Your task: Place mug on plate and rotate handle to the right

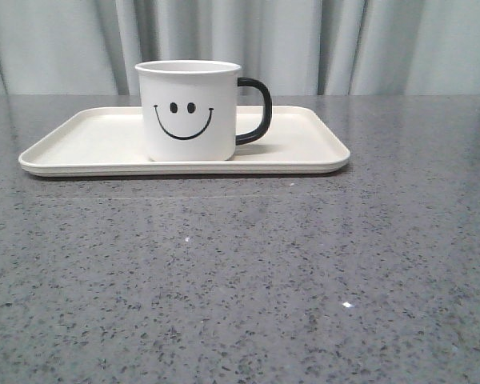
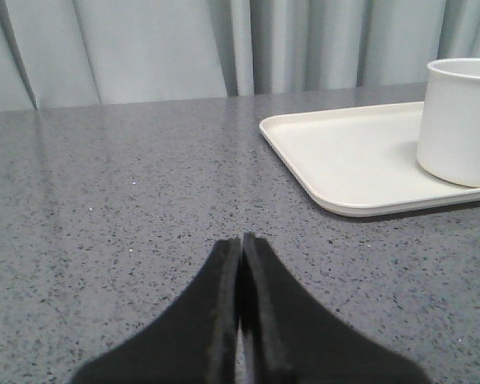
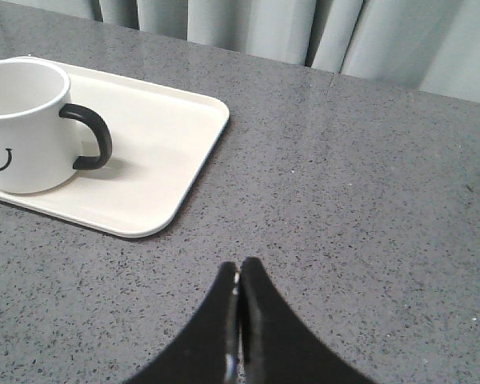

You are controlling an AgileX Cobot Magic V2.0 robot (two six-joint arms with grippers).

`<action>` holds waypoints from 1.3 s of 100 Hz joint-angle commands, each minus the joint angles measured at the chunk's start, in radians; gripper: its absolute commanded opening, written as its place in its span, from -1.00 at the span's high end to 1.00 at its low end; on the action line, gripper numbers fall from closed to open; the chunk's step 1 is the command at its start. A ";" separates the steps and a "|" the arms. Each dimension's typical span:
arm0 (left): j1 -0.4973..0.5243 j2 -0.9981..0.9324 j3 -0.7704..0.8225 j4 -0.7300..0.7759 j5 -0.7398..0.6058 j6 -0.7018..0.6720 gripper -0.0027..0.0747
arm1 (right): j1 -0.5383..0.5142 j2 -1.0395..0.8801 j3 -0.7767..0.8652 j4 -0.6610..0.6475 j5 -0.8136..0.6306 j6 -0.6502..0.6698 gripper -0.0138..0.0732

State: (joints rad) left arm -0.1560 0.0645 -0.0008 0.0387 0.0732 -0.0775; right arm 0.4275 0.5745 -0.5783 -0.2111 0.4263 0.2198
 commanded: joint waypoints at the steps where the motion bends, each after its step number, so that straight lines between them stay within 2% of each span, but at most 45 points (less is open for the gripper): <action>1: 0.027 -0.054 0.005 0.013 -0.073 -0.003 0.98 | -0.006 -0.001 -0.024 -0.024 -0.076 -0.002 0.83; 10: 0.072 -0.098 0.010 0.013 -0.025 -0.003 0.98 | -0.006 -0.001 -0.024 -0.024 -0.076 -0.002 0.83; 27: 0.136 -0.098 0.010 0.026 -0.023 -0.003 0.98 | -0.006 -0.001 -0.024 -0.024 -0.074 -0.002 0.83; 130: 0.139 -0.098 0.010 0.031 -0.023 -0.003 0.98 | -0.006 -0.001 -0.021 -0.025 -0.074 -0.002 0.83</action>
State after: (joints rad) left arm -0.0209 -0.0040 -0.0008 0.0682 0.1245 -0.0775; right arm 0.4275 0.5745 -0.5783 -0.2111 0.4263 0.2198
